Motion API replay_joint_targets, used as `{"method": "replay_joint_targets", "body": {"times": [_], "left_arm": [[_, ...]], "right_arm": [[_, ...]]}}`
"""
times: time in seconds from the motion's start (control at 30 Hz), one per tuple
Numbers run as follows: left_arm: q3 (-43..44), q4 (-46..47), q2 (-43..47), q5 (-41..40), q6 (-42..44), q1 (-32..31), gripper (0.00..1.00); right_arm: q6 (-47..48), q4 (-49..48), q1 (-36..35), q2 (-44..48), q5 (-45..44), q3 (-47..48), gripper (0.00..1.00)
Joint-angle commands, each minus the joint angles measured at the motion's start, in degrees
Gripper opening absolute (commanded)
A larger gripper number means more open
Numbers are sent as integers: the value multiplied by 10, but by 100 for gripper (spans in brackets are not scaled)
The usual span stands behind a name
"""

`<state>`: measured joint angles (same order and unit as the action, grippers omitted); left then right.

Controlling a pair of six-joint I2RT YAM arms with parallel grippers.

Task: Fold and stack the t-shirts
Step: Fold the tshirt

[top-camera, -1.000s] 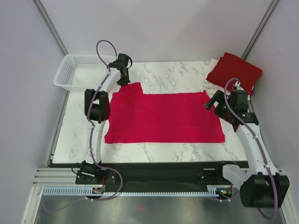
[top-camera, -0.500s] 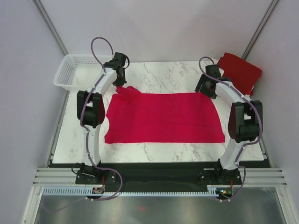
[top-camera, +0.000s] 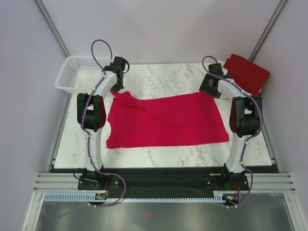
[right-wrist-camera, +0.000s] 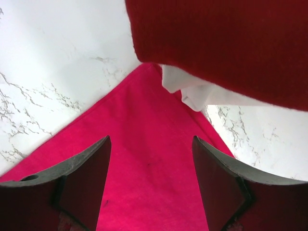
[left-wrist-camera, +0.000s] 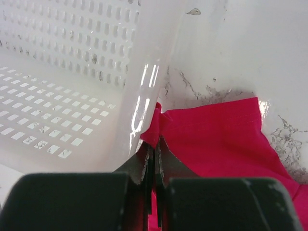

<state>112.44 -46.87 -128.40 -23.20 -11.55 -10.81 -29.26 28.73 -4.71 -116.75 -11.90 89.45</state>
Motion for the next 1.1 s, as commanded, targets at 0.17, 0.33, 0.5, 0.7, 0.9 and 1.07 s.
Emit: {"method": "replay_joint_targets", "body": {"times": [0.17,0.33,0.5,0.7,0.9,1.07], "left_arm": [[0,0,46,-15,28,4,2],[0,1,41,-13,26,-3,2],[0,1,39,-8,21,-3,2],[1,1,35,-8,21,-2,2],[4,1,25,-1,18,-2,2],[18,0,18,11,16,-3,2]], "right_arm": [[-18,-6,-2,-58,16,82,74],[-16,-9,-8,-95,3,123,71],[-12,-3,-13,-143,-27,172,67],[-12,3,-14,-177,-53,189,63],[-14,-4,-15,-177,-56,162,21],[-11,-19,-14,-154,-50,114,0]]}}
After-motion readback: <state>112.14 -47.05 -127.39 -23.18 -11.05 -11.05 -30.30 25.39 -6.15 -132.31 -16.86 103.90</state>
